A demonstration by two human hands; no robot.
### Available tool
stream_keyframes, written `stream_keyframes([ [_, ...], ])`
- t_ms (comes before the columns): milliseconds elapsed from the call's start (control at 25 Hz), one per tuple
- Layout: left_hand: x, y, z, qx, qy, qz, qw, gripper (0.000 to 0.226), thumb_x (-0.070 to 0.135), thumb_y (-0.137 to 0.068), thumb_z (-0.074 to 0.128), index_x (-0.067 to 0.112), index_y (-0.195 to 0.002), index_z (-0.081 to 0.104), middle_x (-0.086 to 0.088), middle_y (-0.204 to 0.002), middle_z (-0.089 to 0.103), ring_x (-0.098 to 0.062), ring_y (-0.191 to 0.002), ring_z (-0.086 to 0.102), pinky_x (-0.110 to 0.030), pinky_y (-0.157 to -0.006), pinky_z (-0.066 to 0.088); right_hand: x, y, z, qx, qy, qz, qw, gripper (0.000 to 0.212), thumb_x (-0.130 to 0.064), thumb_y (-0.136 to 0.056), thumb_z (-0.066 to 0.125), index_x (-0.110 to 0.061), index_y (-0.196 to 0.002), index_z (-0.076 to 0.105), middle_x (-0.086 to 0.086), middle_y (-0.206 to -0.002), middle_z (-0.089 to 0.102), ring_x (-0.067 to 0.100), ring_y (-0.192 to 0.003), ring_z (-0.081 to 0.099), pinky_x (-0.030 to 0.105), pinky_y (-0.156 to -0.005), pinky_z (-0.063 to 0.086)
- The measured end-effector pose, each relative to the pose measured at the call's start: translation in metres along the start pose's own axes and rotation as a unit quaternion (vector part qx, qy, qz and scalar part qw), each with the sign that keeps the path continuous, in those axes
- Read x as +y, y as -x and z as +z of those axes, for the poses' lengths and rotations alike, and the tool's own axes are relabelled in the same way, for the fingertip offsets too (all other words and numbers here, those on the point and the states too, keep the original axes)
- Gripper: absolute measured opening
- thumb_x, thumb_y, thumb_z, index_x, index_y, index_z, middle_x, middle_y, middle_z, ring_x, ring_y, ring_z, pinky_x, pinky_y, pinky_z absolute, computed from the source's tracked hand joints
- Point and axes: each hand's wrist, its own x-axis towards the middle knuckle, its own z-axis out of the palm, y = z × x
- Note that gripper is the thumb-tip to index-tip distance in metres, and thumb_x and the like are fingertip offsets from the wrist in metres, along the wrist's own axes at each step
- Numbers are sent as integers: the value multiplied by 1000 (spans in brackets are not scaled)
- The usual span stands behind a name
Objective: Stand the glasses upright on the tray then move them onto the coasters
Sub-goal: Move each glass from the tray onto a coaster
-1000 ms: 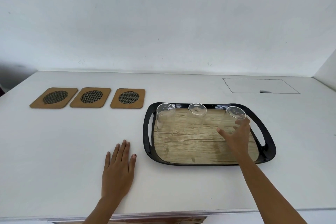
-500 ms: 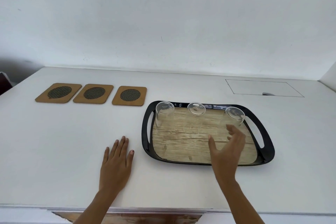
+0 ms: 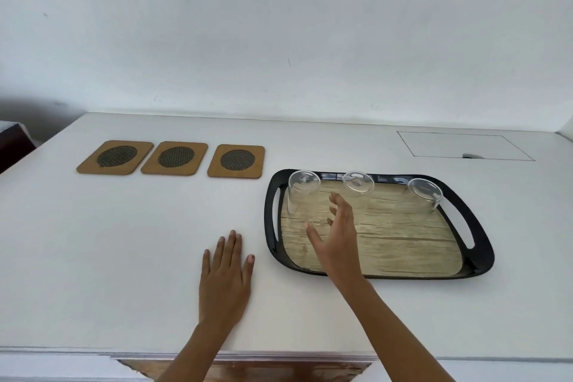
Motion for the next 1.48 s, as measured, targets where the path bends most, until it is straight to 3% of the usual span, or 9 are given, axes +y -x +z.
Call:
stream_keyframes([
  [240,-4,2,-6,-18,2,32,999,85,58,-86,-15,12,-145,25,-5,-154,26,-26,-143,21,-39,-117,1,-4,-23,31,-23,-16,77,997,86,-30,-81,77,-13,-147,25,7,-145,42,25,-132,44,37,-104,42],
  [400,-4,1,-10,-34,6,48,998,79,53,-92,-6,8,-140,37,-10,-149,36,-32,-138,32,-43,-114,9,-5,-26,45,3,-25,100,995,79,-35,-82,75,-17,-143,29,2,-138,46,27,-130,48,41,-99,47],
  [640,-22,-13,-8,-36,60,75,995,86,64,-81,-17,21,-148,16,0,-158,12,-18,-146,4,-36,-119,-7,-8,-27,51,49,-12,96,994,66,-34,-81,76,-25,-131,34,-6,-121,47,23,-116,57,48,-90,53],
  [880,-54,-75,-17,-36,75,57,995,56,42,-98,24,18,-148,16,-2,-160,8,-17,-147,2,-39,-120,-1,-26,-37,65,100,-39,82,991,61,-37,-79,77,-30,-124,37,-18,-111,47,19,-108,59,47,-91,53],
  [960,-69,-96,-17,-55,60,48,996,62,48,-95,15,16,-148,15,-4,-160,8,-18,-147,3,-39,-120,0,-37,-48,74,110,-58,71,990,61,-37,-78,78,-31,-123,37,-21,-111,49,19,-109,60,46,-92,54],
  [1040,-81,-107,-15,-60,21,68,996,67,51,-92,8,16,-148,13,-4,-160,8,-18,-147,3,-37,-119,-1,-48,-61,83,114,-79,57,989,66,-35,-77,79,-27,-128,38,-13,-115,53,18,-111,60,43,-92,55],
  [1200,-96,-112,-7,-53,-9,109,993,59,45,-98,20,18,-149,7,-1,-160,6,-16,-147,2,-37,-120,-1,-68,-98,112,97,-95,33,990,69,-32,-78,79,-24,-132,37,-19,-115,50,18,-111,59,41,-92,55],
  [1480,-96,-113,-3,-39,16,105,994,67,54,-91,2,20,-149,6,2,-159,4,-13,-146,-1,-36,-120,-3,-79,-167,177,56,-110,31,992,68,-25,-78,80,-15,-132,39,0,-118,53,26,-107,59,44,-95,52],
])
